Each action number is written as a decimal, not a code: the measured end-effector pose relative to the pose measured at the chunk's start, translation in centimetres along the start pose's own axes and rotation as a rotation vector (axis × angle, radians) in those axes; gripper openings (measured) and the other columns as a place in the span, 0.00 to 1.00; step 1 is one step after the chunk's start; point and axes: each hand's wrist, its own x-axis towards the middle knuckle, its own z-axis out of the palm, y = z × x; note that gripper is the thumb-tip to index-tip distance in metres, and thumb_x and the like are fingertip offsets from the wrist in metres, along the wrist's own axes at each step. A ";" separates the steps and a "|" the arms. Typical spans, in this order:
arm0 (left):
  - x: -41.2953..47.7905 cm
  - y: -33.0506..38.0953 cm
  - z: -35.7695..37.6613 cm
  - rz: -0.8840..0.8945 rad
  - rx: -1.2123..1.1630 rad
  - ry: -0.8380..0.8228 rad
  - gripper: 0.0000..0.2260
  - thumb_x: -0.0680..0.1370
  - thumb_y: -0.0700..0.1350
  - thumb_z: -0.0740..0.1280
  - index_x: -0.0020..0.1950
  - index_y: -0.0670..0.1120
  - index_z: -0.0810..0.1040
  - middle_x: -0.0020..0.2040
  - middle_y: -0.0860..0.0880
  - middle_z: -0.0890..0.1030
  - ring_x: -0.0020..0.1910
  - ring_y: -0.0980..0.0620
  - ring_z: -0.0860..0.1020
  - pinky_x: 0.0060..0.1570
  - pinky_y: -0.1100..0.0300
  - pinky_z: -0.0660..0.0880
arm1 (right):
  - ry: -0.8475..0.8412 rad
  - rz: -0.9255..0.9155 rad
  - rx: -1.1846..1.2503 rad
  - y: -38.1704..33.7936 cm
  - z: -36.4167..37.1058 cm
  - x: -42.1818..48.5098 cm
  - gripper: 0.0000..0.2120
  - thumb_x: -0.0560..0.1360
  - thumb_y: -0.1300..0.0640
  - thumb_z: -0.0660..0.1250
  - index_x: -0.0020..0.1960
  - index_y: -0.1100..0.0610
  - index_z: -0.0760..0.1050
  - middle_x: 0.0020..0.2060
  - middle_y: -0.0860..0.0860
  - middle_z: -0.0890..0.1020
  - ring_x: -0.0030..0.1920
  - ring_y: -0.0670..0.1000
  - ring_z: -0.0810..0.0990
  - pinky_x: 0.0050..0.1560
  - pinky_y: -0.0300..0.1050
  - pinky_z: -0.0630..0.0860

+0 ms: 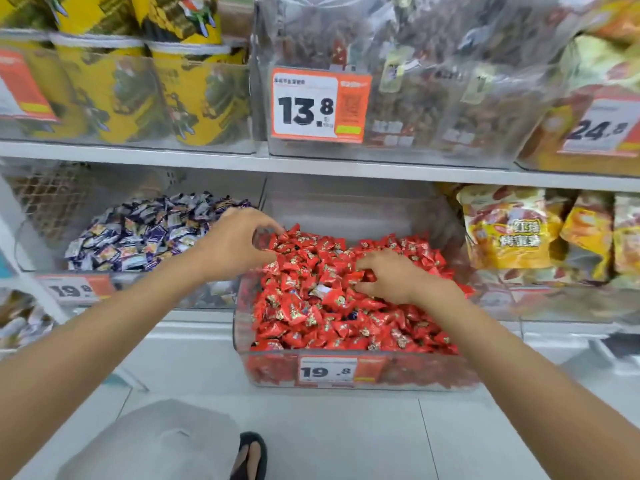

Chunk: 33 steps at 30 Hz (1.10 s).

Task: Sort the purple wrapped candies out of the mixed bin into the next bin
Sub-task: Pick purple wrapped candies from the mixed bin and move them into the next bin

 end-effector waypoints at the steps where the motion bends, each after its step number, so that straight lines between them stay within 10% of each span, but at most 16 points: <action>1: 0.0 0.2 -0.1 0.017 0.003 0.006 0.17 0.64 0.58 0.71 0.51 0.58 0.80 0.44 0.55 0.80 0.47 0.53 0.76 0.61 0.52 0.66 | 0.006 0.033 0.001 1.6 -0.6 -0.4 0.19 0.76 0.47 0.69 0.62 0.56 0.77 0.59 0.58 0.78 0.64 0.60 0.73 0.63 0.50 0.70; 5: 0.3 0.9 0.0 0.045 0.105 0.012 0.15 0.67 0.50 0.75 0.53 0.52 0.83 0.51 0.50 0.81 0.55 0.49 0.75 0.57 0.61 0.58 | 0.176 0.028 0.187 4.0 -2.4 -2.5 0.19 0.72 0.52 0.74 0.62 0.52 0.79 0.64 0.57 0.74 0.68 0.55 0.71 0.70 0.48 0.65; 8: 0.5 1.1 -0.1 0.022 0.152 -0.033 0.18 0.64 0.54 0.69 0.52 0.57 0.82 0.54 0.54 0.79 0.59 0.49 0.69 0.58 0.60 0.58 | 0.267 -0.076 0.313 0.7 -2.2 -2.0 0.10 0.73 0.60 0.71 0.53 0.52 0.83 0.51 0.48 0.82 0.50 0.43 0.78 0.55 0.38 0.71; 11: 0.6 1.5 -0.2 0.141 0.236 -0.076 0.12 0.68 0.50 0.76 0.50 0.60 0.82 0.53 0.61 0.77 0.59 0.54 0.68 0.61 0.53 0.63 | -0.012 -0.161 0.280 -2.8 -0.7 0.1 0.10 0.74 0.61 0.70 0.54 0.55 0.82 0.46 0.47 0.82 0.44 0.43 0.78 0.50 0.38 0.73; 15: 2.3 3.9 1.2 0.241 0.121 -0.420 0.08 0.73 0.49 0.74 0.51 0.56 0.84 0.46 0.63 0.81 0.48 0.62 0.75 0.51 0.66 0.70 | -0.357 -0.119 0.106 -0.5 -0.3 0.3 0.26 0.73 0.53 0.73 0.70 0.49 0.72 0.67 0.49 0.74 0.65 0.51 0.73 0.67 0.48 0.69; 23: 4.7 4.3 4.2 0.293 0.481 -0.677 0.12 0.70 0.54 0.75 0.54 0.58 0.83 0.55 0.62 0.79 0.55 0.59 0.70 0.55 0.59 0.65 | 0.273 -0.051 0.085 3.9 -0.2 -2.8 0.12 0.73 0.56 0.72 0.55 0.49 0.81 0.58 0.50 0.76 0.63 0.55 0.72 0.66 0.50 0.65; 28: 4.0 4.1 5.0 0.312 0.629 -0.786 0.20 0.71 0.60 0.72 0.62 0.63 0.77 0.54 0.57 0.66 0.57 0.55 0.63 0.55 0.58 0.64 | -0.174 -0.123 0.095 1.0 0.3 -2.6 0.16 0.76 0.50 0.68 0.63 0.42 0.77 0.72 0.51 0.66 0.74 0.55 0.58 0.74 0.56 0.52; 33: 4.8 3.5 4.0 0.215 0.232 -0.516 0.10 0.66 0.55 0.78 0.42 0.55 0.81 0.53 0.55 0.75 0.53 0.56 0.71 0.56 0.57 0.69 | -0.319 -0.087 -0.027 0.7 0.0 -1.7 0.18 0.78 0.49 0.65 0.67 0.39 0.73 0.79 0.53 0.51 0.78 0.55 0.44 0.75 0.62 0.42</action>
